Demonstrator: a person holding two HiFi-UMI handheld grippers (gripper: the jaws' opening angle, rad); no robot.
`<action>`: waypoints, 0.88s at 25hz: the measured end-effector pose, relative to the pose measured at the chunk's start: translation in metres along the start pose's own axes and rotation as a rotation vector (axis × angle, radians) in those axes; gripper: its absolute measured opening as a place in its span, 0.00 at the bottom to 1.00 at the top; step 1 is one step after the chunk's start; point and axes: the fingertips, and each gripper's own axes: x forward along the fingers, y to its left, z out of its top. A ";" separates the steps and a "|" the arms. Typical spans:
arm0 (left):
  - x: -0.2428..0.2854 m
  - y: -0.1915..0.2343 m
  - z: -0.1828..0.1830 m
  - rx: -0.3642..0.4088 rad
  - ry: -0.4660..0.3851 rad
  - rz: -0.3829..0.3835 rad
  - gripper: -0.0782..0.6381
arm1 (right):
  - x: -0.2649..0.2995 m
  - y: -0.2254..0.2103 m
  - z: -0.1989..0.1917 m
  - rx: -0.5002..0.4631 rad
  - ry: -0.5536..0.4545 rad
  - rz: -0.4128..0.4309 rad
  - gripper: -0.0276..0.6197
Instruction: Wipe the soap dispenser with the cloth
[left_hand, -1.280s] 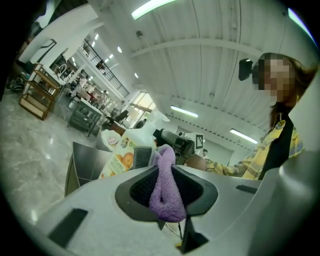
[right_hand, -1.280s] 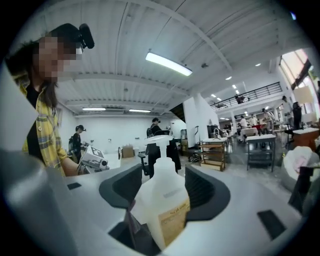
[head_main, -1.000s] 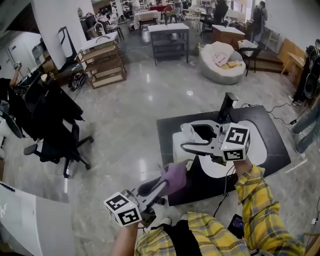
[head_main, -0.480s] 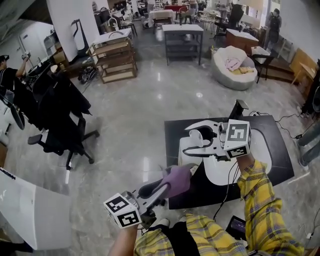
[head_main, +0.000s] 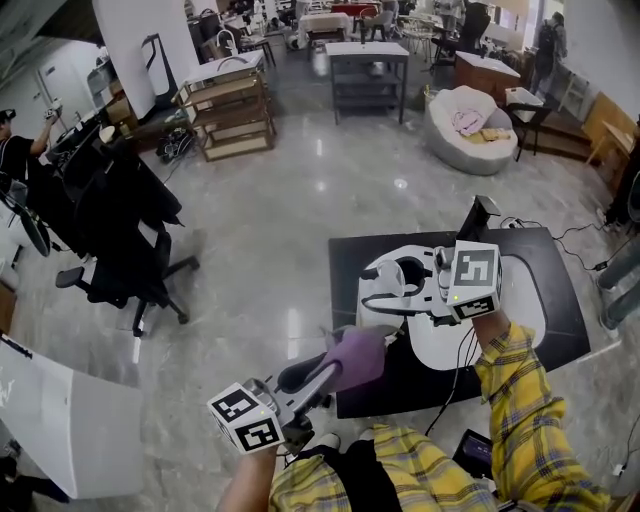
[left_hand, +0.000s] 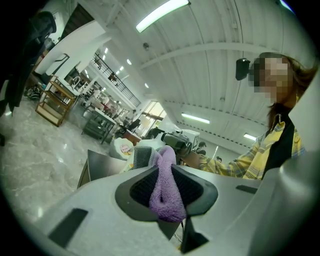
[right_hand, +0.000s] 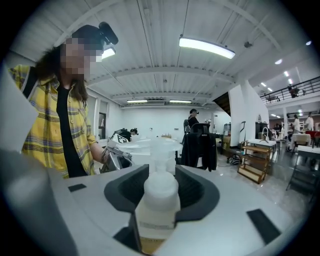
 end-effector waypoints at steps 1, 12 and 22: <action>0.001 0.000 0.000 -0.001 0.000 -0.005 0.20 | -0.001 -0.001 0.000 0.003 -0.003 -0.017 0.28; -0.003 0.008 0.006 -0.003 0.015 -0.021 0.20 | 0.001 -0.019 0.000 0.062 -0.007 -0.322 0.28; -0.014 0.009 0.008 -0.022 0.008 -0.037 0.20 | -0.005 -0.029 -0.001 0.141 0.006 -0.618 0.28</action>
